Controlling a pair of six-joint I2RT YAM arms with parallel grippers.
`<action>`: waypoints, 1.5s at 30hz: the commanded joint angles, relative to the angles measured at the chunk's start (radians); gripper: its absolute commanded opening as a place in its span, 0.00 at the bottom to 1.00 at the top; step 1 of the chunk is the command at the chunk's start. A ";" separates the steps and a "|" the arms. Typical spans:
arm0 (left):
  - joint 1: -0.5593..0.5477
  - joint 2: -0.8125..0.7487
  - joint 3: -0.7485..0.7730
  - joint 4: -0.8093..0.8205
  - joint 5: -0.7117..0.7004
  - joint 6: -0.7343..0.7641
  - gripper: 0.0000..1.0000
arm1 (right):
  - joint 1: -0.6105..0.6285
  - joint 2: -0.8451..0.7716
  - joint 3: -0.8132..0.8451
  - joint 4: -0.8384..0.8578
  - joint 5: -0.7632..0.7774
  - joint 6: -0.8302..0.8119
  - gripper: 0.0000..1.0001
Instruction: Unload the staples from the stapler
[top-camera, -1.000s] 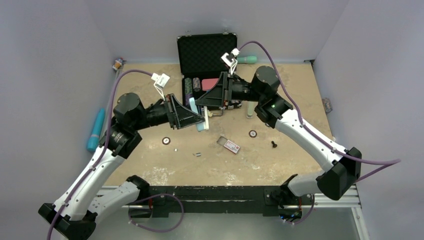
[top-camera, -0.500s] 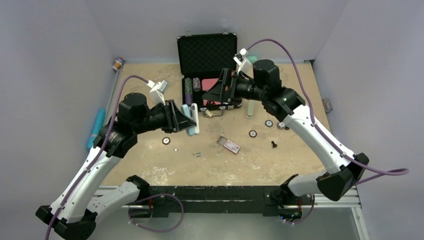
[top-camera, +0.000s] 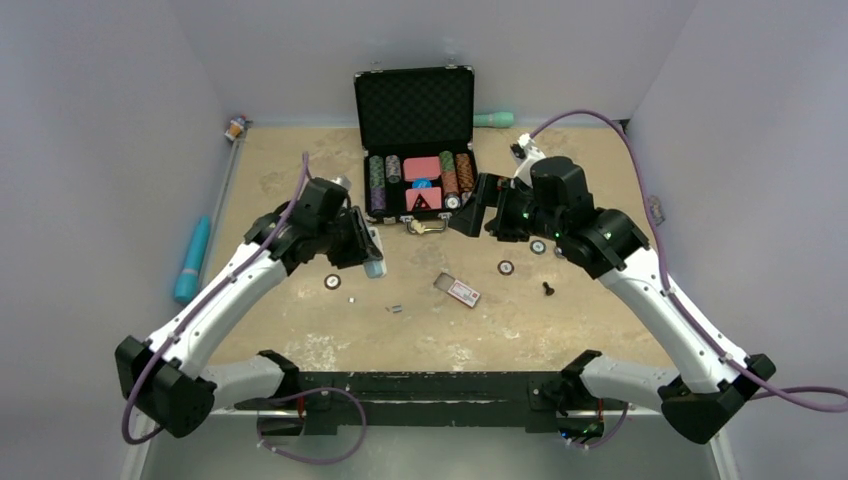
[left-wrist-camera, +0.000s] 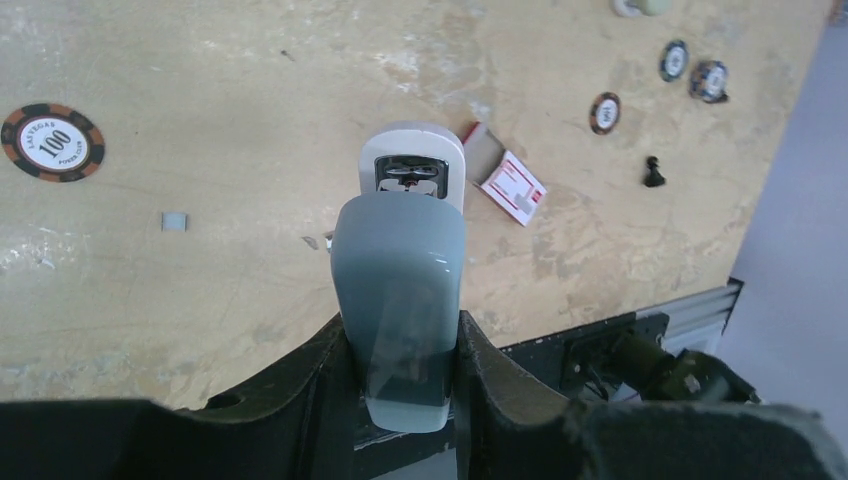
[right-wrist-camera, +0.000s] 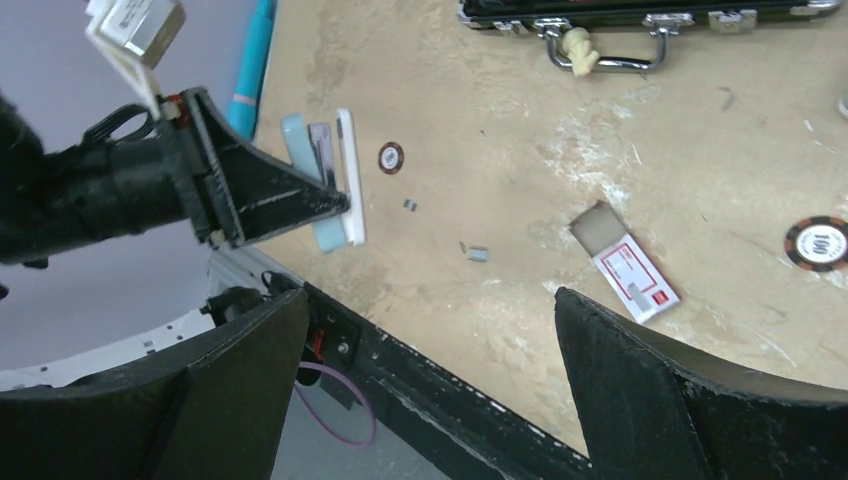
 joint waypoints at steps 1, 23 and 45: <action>0.012 0.116 -0.006 0.025 -0.077 -0.117 0.00 | 0.000 -0.063 -0.042 -0.040 0.068 -0.012 0.97; 0.098 0.526 0.051 -0.002 -0.214 -0.450 0.00 | 0.000 -0.152 -0.096 -0.071 0.051 -0.013 0.97; 0.130 0.509 0.179 -0.059 -0.210 -0.340 1.00 | 0.000 -0.056 0.030 0.039 -0.136 0.010 0.99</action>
